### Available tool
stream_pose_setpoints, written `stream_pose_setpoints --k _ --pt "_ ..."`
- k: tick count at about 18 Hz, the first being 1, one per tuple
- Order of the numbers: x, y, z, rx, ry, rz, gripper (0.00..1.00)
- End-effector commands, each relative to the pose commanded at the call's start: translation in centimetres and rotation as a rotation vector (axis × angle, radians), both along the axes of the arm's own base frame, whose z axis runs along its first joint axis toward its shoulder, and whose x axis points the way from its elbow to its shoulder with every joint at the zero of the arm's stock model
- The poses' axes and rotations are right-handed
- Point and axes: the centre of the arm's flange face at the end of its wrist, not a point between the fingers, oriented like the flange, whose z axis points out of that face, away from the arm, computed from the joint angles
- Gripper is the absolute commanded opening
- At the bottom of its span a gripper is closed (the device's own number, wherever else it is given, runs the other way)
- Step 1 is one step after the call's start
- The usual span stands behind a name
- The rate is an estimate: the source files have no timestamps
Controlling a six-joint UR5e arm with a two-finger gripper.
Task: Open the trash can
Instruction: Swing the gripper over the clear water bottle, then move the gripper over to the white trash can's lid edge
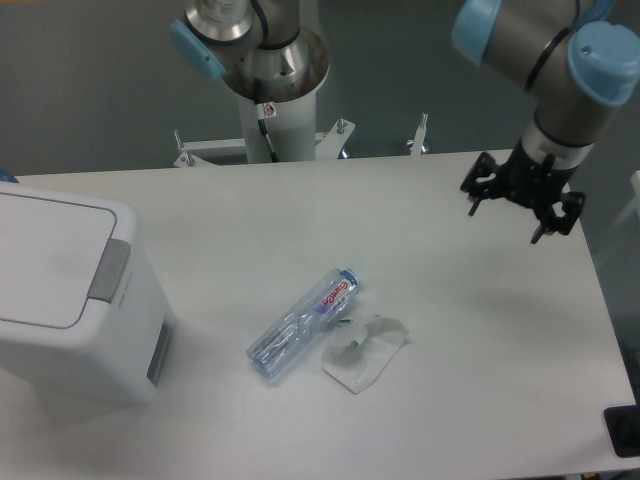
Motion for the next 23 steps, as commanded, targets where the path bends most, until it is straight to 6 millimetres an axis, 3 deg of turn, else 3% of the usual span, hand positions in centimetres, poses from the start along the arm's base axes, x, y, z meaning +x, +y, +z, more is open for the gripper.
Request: stream_pose_setpoints --k 3,5,13,23 --pt "0.9 1.1 0.9 0.071 -0.036 0.056 1.00" --pt "3.4 3.6 2.1 0.084 -0.035 0.045 1.00" --pt "9.4 10.5 5.3 0.161 -0.095 0.132 1.00" --pt "17.8 15.6 8.4 0.215 -0.188 0.192 1.00"
